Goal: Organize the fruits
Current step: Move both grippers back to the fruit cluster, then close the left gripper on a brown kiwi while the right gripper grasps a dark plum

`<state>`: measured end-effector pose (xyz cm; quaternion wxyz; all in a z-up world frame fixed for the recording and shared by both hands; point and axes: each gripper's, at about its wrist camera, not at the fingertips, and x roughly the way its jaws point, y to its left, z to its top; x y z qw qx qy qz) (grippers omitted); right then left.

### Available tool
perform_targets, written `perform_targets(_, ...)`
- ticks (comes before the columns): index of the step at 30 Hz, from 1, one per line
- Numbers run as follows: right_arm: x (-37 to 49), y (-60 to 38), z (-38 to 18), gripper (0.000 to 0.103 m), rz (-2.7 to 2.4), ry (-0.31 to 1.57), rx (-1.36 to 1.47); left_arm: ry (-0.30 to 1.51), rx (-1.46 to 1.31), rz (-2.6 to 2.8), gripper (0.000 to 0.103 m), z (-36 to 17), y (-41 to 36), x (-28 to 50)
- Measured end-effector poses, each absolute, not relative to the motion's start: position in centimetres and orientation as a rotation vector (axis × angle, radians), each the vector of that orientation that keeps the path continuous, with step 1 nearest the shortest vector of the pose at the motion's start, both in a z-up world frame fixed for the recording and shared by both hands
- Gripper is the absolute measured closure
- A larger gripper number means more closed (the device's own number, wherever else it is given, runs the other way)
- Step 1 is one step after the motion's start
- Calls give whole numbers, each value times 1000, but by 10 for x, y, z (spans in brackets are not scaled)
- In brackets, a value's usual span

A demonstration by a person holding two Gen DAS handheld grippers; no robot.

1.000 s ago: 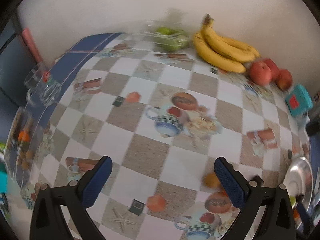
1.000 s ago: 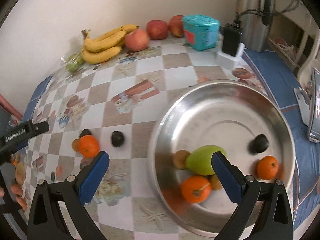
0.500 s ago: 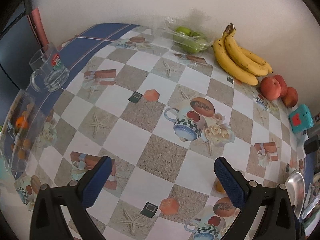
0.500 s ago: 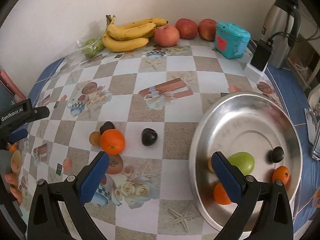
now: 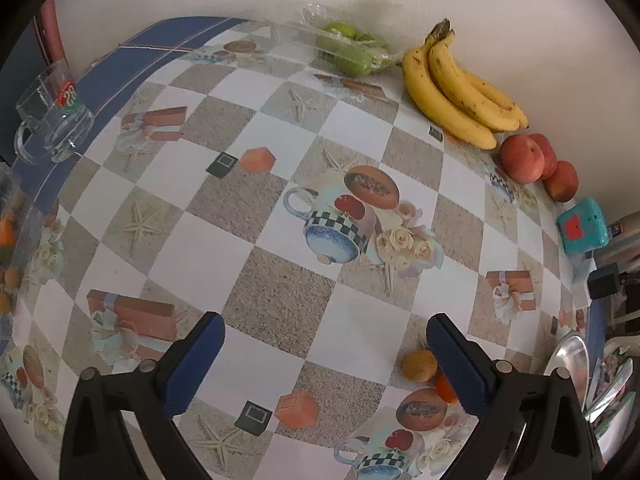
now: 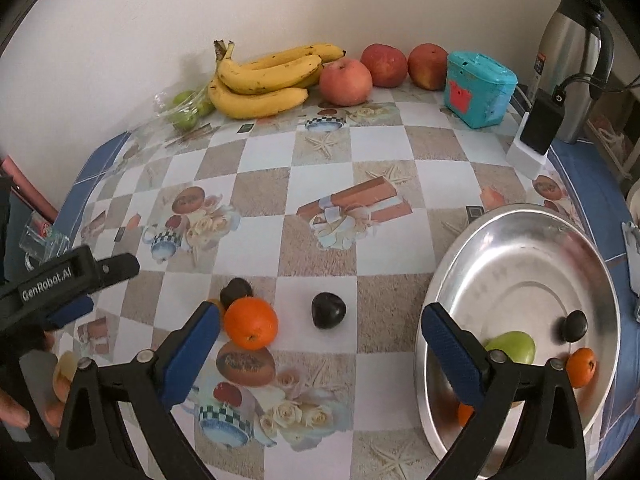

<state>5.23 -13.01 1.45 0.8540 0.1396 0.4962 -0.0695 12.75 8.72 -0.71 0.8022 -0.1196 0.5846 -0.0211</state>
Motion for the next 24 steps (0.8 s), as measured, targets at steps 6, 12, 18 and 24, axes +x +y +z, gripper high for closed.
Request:
perform_targets(6,59,-137,1,29,-152,1078,335,1291,-281,-129,10,-17,72,129)
perform_targets(12,65,-138,-14,39,-126,1118,368,1335,-274,-166,21,-30,60,128)
perform_targets(18,67,-138,-23,48,-116,1135,388,1377,-312,-219,30,-41,51,127)
perform_targets(24,69,-139,-31,55,-104,1149,408,1390,-322,-242,43,-46,45,124)
